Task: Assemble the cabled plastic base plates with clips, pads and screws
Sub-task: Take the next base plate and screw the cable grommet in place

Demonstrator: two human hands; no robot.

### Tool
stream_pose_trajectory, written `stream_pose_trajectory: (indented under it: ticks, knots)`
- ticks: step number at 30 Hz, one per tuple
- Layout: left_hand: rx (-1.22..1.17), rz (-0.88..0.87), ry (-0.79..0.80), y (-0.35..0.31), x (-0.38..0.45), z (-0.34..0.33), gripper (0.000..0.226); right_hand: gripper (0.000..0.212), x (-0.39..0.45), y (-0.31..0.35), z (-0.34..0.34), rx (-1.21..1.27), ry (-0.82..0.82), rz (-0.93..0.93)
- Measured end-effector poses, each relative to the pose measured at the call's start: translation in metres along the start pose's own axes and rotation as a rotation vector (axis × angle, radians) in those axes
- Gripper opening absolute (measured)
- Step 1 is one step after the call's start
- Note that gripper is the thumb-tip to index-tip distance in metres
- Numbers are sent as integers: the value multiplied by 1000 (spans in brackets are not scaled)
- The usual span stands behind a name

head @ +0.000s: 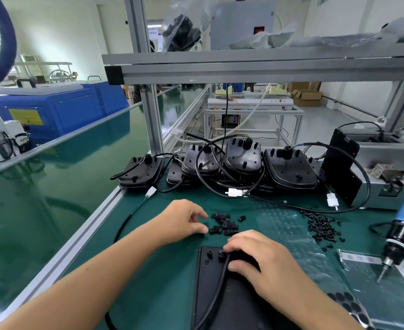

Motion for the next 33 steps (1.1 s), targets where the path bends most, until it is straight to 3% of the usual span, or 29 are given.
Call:
stream_pose_trajectory:
  ticks: [2,6,9,12,15,19,26,33]
  knots:
    - [-9,-2,-28,0,-3,8,26,20,2,0,2,18,-2,-14]
    - [114,-75,138,-7,-12,-1,27,19,6,-2,4,68,50,-43]
    - [137,-64,69,-13,-16,0,14,14,8,-6,7,114,25,-90]
    - [-300,40,-9,-14,-25,16,10,10,8,-9,1,116,-7,-111]
    - [-822,72,78,-28,-40,20,16,10,9,-12,0,119,10,-118]
    - [-1149,185,152,-37,-56,12,11,18,7,-13,-1,122,82,-109]
    - [-1115,263,207,-41,-62,0,8,10,7,-16,-3,130,-22,-126]
    - [-863,340,99,-39,-60,1,20,5,7,-12,-5,88,-47,-106]
Point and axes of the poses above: each hand's wrist, its own x-axis towards the middle knuckle, its own z-axis out of the back of the hand, y = z × x, the point moved 6 cm from there along x, towards the middle knuckle, and after that the axes turned 8 degrees about x, right-handed, at the moved point
